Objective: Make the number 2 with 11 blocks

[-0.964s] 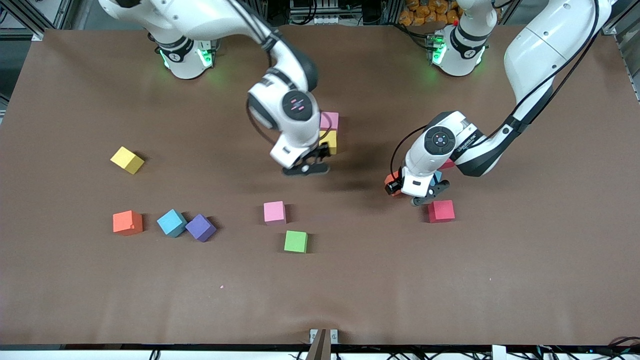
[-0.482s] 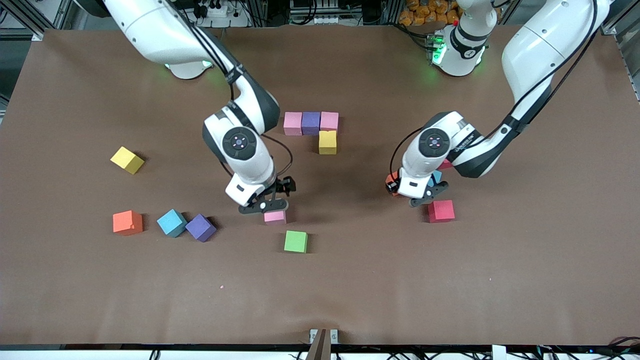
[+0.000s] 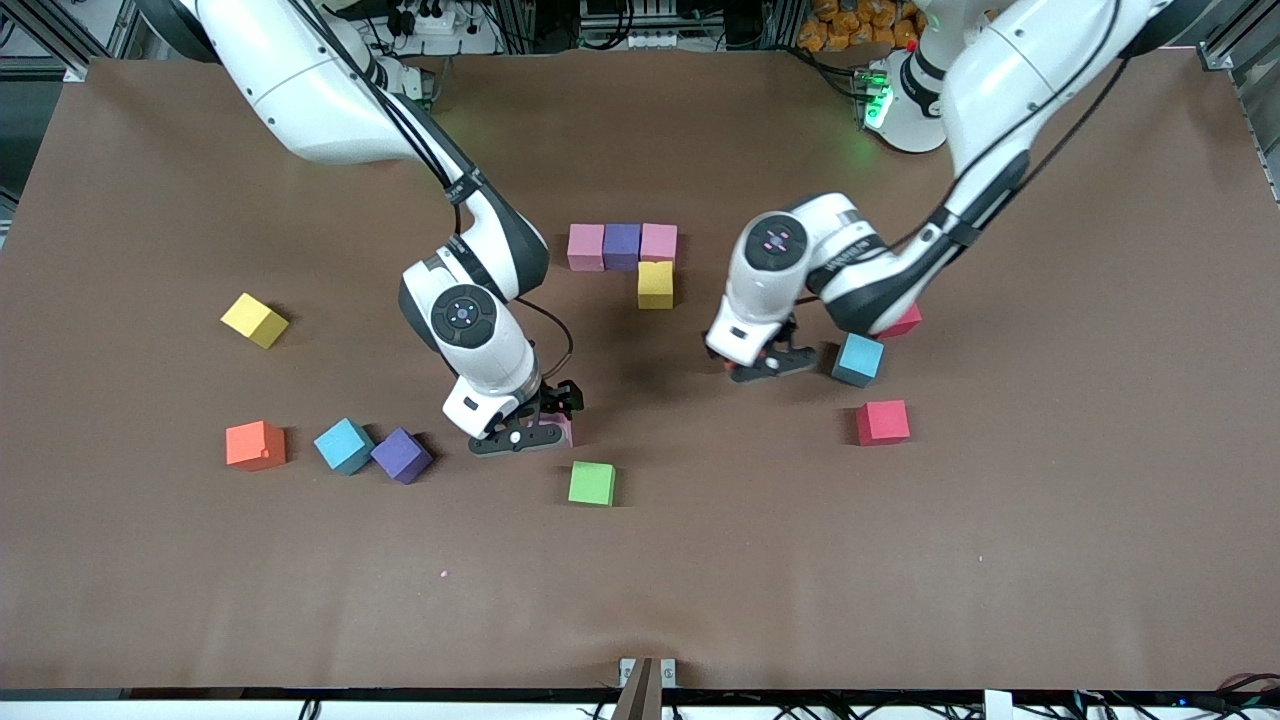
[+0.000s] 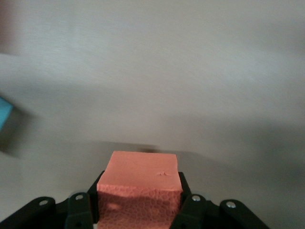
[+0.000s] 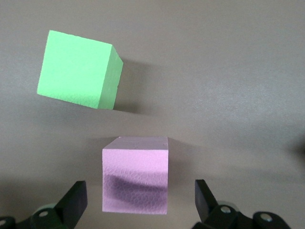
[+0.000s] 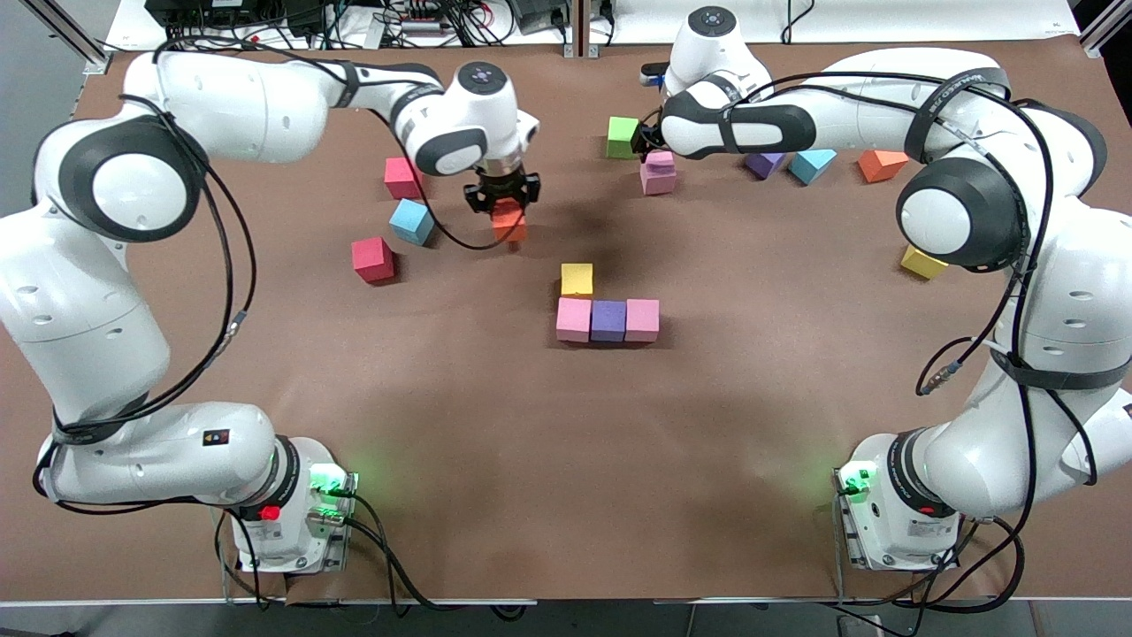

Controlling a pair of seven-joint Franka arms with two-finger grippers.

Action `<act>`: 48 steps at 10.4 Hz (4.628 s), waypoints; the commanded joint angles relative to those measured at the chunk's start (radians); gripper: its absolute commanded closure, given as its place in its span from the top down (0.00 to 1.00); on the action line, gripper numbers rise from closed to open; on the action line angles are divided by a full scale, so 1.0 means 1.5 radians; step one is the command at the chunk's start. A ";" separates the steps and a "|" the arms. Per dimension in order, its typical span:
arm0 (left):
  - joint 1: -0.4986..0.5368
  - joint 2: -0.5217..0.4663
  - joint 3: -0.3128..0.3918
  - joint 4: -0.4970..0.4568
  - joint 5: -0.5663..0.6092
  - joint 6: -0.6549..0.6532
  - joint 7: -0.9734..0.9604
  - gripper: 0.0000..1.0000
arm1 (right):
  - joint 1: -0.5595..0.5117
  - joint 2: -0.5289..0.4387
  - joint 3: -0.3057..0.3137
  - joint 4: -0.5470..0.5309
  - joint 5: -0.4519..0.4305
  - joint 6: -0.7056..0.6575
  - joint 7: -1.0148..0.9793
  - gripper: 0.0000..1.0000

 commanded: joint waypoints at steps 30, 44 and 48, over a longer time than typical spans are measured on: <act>-0.229 0.120 0.083 0.148 -0.034 -0.008 0.059 1.00 | -0.140 -0.067 0.035 0.029 -0.013 -0.174 -0.272 0.19; 0.048 -0.008 0.079 0.143 -0.081 -0.103 0.172 1.00 | -0.143 -0.100 0.075 0.007 -0.009 -0.211 -0.692 0.17; 0.121 0.015 0.087 0.136 -0.065 -0.102 0.291 1.00 | -0.105 -0.094 0.147 -0.059 0.004 -0.089 -0.775 0.16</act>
